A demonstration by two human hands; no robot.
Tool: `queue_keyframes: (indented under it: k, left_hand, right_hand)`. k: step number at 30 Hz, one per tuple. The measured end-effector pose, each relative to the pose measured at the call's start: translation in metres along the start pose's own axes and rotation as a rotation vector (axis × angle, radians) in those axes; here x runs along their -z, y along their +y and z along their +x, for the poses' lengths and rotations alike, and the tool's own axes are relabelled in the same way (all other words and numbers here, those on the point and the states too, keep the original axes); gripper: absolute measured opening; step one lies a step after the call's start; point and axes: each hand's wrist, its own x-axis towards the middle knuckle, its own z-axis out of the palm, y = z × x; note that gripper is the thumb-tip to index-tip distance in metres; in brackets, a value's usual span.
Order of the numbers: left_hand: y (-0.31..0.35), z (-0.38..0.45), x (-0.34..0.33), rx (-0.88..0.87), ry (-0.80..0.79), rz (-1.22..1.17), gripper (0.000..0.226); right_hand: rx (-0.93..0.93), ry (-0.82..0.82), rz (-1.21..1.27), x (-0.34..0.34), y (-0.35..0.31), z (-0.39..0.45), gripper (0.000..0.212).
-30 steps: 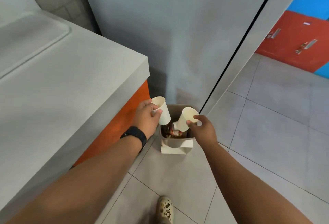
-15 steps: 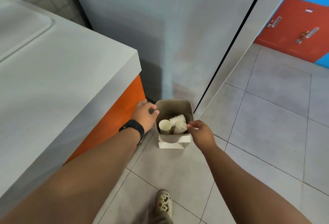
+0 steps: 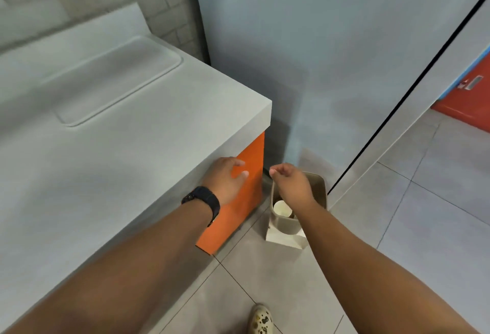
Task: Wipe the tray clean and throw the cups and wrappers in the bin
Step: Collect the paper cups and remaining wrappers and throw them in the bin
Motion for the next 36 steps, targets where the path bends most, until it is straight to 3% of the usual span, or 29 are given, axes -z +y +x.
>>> queue_keyframes:
  k: [9, 20, 36]
  left_hand:
    - [-0.027, -0.061, 0.097, 0.054, 0.246, -0.215, 0.027]
    - [-0.138, -0.149, 0.201, 0.215, 0.466, -0.277, 0.02]
    - [-0.33, -0.304, 0.33, 0.416, 0.712, -0.375, 0.012]
  right_hand:
    - [0.322, -0.156, -0.021, -0.081, -0.098, -0.034, 0.012]
    - [0.418, -0.379, -0.042, -0.209, -0.163, -0.103, 0.012]
    - [0.478, -0.6, -0.074, -0.427, -0.206, -0.234, 0.012]
